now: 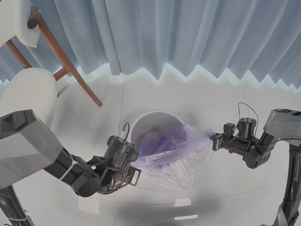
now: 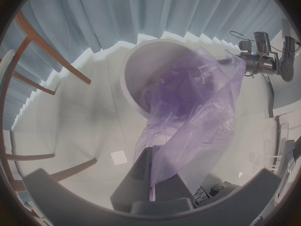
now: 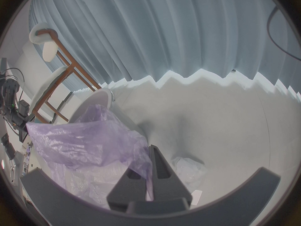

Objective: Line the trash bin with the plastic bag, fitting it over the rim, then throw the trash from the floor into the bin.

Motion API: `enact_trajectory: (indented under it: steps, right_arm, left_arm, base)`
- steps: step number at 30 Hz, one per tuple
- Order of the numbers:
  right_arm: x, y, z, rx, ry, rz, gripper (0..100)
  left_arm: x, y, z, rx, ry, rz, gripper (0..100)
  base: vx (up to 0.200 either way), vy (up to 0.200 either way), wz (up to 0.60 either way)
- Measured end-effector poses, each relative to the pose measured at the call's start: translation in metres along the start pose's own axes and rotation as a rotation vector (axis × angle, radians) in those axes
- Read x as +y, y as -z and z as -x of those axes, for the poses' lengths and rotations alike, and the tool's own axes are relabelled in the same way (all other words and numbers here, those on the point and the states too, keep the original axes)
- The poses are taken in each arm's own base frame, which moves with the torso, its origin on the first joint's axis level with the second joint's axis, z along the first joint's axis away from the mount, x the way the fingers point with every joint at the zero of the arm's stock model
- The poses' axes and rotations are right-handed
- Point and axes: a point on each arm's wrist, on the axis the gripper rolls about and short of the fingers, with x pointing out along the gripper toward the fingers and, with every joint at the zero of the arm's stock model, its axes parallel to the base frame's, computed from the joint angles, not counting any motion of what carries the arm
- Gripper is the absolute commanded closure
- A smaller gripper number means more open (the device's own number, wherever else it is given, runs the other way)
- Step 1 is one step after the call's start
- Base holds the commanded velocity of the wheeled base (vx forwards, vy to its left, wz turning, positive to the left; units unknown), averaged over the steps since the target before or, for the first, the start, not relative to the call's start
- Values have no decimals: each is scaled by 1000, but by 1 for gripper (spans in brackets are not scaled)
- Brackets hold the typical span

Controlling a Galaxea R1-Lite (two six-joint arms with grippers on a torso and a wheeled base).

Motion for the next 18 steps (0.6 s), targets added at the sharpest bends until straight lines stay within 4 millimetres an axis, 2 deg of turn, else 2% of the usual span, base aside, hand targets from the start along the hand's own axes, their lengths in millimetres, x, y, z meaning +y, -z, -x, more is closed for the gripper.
enact_trajectory:
  steps: [8, 11, 12, 18]
  right_arm:
    - [11, -14, 2, -73, -23, 31, 100]
    - [16, -11, 4, -85, -32, 39, 100]
    - [17, -9, 5, -87, -33, 41, 0]
    - [22, 8, 13, -41, -49, 26, 0]
  left_arm:
    - [19, -5, 4, -13, -33, 42, 100]
    - [21, -4, 4, -12, -37, 48, 100]
    - [22, -4, 4, -12, -37, 49, 100]
    - [19, -4, 6, -13, -23, 43, 100]
  base:
    - [0, 0, 0]
    - [0, 0, 0]
    - [0, 0, 0]
    - [0, 0, 0]
